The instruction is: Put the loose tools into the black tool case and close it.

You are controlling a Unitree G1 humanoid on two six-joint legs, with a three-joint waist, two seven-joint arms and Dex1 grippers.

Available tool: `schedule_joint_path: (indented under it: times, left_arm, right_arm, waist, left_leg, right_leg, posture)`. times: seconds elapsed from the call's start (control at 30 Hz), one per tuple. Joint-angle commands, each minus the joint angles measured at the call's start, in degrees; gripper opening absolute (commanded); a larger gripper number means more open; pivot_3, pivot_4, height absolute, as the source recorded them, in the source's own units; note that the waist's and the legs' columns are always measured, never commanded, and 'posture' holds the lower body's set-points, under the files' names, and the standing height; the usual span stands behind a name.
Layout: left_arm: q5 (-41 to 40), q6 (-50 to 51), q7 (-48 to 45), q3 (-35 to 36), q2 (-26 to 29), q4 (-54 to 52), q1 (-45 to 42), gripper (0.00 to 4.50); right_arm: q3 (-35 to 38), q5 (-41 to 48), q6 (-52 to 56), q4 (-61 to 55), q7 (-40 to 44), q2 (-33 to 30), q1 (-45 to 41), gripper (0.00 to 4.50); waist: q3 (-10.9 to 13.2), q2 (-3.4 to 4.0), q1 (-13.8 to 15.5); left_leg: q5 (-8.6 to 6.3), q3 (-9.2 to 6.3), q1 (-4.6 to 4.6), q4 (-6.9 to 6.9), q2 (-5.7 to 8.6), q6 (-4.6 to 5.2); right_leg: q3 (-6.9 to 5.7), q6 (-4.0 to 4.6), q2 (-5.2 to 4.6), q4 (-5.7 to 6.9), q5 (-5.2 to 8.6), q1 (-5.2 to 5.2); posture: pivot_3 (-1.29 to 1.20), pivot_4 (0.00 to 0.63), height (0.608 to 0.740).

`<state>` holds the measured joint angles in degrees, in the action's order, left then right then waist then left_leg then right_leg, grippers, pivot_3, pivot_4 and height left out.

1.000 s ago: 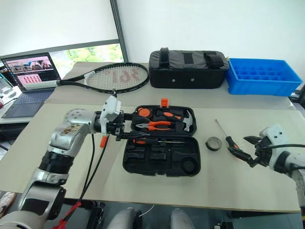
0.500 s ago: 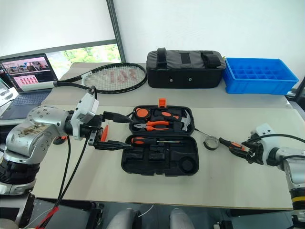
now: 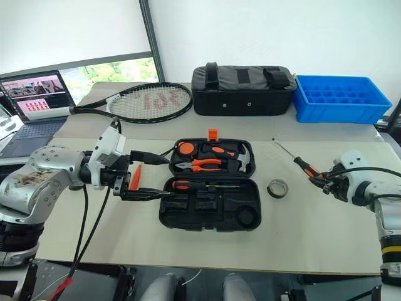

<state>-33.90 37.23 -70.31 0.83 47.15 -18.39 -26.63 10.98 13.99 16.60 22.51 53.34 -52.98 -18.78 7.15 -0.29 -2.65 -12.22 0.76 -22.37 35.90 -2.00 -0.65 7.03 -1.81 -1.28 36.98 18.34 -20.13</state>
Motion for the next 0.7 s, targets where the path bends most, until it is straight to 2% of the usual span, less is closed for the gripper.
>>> schedule_joint_path:
  times: [0.03, 0.2, 0.33, 0.7]
  left_arm:
    - [-2.1, 1.2, 1.4, 4.1, 2.3, -2.7, 1.7, 4.5]
    - [-4.1, 3.0, 3.1, 8.5, 4.7, -4.7, 5.6, 4.5]
    - [-6.7, 5.1, 4.1, 12.2, 6.9, -8.5, 10.2, 4.5]
    - [-10.7, 7.0, 6.5, 16.5, 9.7, -14.2, 16.3, 4.5]
  right_arm:
    - [0.8, 3.1, -4.8, -8.0, 6.7, -1.2, -1.2, 0.86]
    - [-4.7, 3.4, -5.8, -16.6, 14.6, -0.3, -1.1, 0.86]
    - [-12.4, -0.6, -10.7, -17.9, 20.7, -0.1, -2.2, 0.86]
    - [-20.3, -5.7, -19.9, -7.5, 25.8, 4.6, -11.3, 0.86]
  waist:
    - [0.0, 0.02, -0.1]
    - [0.0, 0.05, 0.0]
    - [0.0, 0.05, 0.1]
    - [0.0, -0.01, 0.1]
  left_leg:
    - [0.0, 0.0, 0.0, -0.02, 0.0, 0.0]
    - [0.0, -0.02, 0.03, -0.02, -0.06, 0.0]
    - [0.0, -0.02, 0.07, -0.03, -0.09, 0.0]
    - [0.0, 0.01, 0.16, -0.06, -0.11, 0.0]
  right_leg:
    - [0.01, 0.0, 0.0, 0.0, 0.0, -0.01]
    - [-0.05, -0.01, 0.01, 0.01, 0.0, 0.0]
    - [-0.09, 0.0, 0.01, 0.01, 0.01, 0.0]
    - [-0.14, 0.06, -0.04, 0.03, 0.0, 0.0]
  posture:
    - [0.0, 0.15, 0.707]
    - [0.0, 0.15, 0.707]
    - [0.0, 0.15, 0.707]
    - [0.0, 0.15, 0.707]
